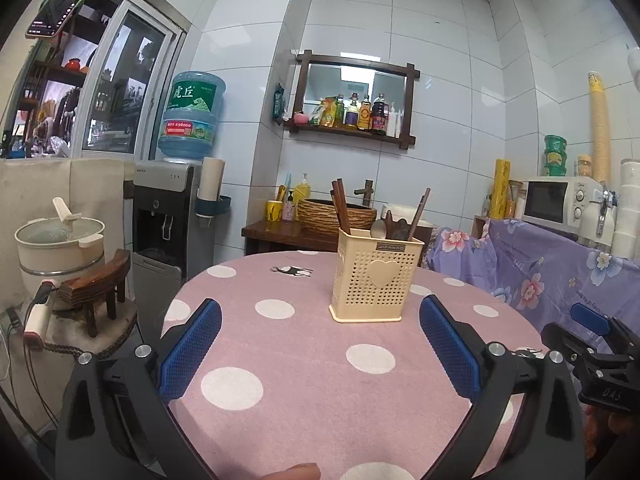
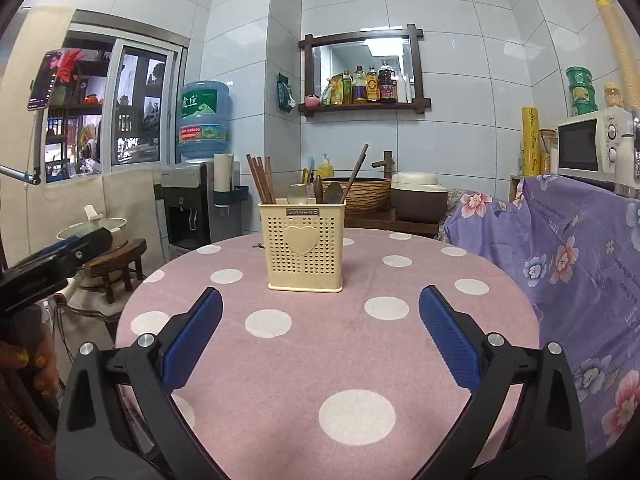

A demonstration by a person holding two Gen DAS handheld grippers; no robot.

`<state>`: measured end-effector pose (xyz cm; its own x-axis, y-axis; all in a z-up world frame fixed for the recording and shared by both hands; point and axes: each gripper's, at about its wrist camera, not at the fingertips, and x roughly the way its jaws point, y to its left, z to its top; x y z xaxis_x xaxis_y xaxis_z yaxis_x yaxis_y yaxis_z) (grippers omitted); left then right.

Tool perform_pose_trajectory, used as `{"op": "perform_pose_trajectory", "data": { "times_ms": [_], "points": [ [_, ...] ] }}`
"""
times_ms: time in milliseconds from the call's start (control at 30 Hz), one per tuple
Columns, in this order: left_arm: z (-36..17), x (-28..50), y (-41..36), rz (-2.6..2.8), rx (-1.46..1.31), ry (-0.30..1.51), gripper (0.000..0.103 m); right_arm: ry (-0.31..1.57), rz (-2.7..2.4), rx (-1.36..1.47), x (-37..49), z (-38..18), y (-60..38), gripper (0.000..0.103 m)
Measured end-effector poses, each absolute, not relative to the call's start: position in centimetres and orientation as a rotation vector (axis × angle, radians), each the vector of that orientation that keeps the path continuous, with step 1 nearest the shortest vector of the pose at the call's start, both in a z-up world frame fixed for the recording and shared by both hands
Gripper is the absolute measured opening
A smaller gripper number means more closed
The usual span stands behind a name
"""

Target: Organize utensils

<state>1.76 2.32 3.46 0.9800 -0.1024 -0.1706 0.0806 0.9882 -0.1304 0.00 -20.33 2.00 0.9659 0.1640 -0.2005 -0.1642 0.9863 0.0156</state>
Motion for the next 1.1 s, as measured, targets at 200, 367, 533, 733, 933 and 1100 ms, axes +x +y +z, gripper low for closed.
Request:
{"op": "perform_pose_trajectory", "data": {
  "times_ms": [200,367,533,733,933,1100],
  "points": [
    [3.1,1.1,2.1,-0.081,-0.100,0.168,0.098,0.201,0.164,-0.011,-0.7,2.1,-20.0,0.097],
    [2.9,0.9,1.8,-0.082,-0.082,0.168,0.098,0.203,0.162,-0.008,-0.8,2.2,-20.1,0.097],
    [2.8,0.7,1.8,-0.078,-0.080,0.171,0.098,0.206,0.162,-0.005,-0.6,2.3,-20.1,0.097],
    [2.6,0.7,1.8,-0.077,-0.076,0.174,0.098,0.216,0.165,-0.005,-0.5,2.4,-20.1,0.097],
    [2.5,0.7,1.9,-0.079,-0.073,0.177,0.098,0.222,0.167,-0.004,-0.3,2.4,-20.0,0.097],
    [2.4,0.7,2.0,-0.080,-0.073,0.180,0.098,0.223,0.168,-0.003,-0.2,2.3,-19.9,0.097]
  ]
}}
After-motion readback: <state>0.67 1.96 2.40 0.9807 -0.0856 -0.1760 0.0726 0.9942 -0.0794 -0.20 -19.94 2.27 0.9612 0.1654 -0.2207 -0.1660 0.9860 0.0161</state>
